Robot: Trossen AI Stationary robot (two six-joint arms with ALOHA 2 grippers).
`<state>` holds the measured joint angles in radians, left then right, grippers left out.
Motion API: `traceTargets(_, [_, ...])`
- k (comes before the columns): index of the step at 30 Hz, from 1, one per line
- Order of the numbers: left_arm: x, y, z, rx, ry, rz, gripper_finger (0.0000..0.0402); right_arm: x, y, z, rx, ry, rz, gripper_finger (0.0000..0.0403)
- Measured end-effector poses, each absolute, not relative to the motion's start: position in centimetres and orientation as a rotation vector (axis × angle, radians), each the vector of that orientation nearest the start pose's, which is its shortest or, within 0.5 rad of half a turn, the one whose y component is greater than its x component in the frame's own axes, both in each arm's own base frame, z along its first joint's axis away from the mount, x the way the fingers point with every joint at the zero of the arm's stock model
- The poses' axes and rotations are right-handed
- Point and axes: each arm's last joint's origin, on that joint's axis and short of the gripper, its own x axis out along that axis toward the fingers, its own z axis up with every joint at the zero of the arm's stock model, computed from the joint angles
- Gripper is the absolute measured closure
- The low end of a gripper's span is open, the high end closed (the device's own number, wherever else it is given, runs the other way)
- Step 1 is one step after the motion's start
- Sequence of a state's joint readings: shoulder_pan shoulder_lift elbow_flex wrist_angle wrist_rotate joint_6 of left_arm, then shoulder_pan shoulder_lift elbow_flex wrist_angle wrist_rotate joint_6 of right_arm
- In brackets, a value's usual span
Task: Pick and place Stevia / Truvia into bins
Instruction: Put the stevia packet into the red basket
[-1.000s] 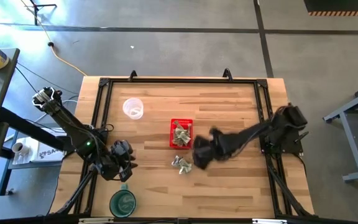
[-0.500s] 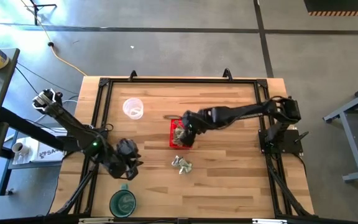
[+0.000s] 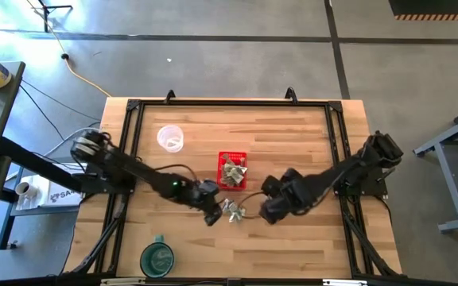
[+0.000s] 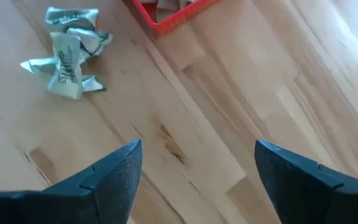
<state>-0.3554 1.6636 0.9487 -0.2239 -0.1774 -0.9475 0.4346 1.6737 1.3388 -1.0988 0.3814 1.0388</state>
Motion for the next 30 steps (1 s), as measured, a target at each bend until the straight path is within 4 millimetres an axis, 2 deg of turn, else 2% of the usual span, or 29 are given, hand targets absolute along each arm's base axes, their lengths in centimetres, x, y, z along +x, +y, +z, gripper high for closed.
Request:
traceTargets(7, [33.9, -9.9, 15.5, -0.675, 0.993, 0.328, 0.0127, 27.8, 13.9, 24.9, 0.363, 1.083, -0.659, 0.0102])
traceTargets(12, [34.6, -9.9, 14.7, -0.635, 1.015, 0.309, 0.0127, 27.6, 13.9, 24.9, 0.351, 1.083, -0.668, 0.0102])
traceTargets(17, [34.7, -9.9, 14.0, -0.584, 1.015, 0.329, 0.0191, 27.6, 13.9, 24.9, 0.344, 1.071, -0.681, 0.0102])
traceTargets(27, [34.6, -9.6, 13.4, -0.444, 1.018, 0.380, 0.0372, 27.3, 13.7, 24.9, 0.334, 1.101, -0.703, 0.0102])
traceTargets(30, [33.7, -9.5, 14.3, -0.447, 1.125, 0.354, 0.0375, 27.1, 13.6, 24.9, 0.328, 1.111, -0.713, 0.0102])
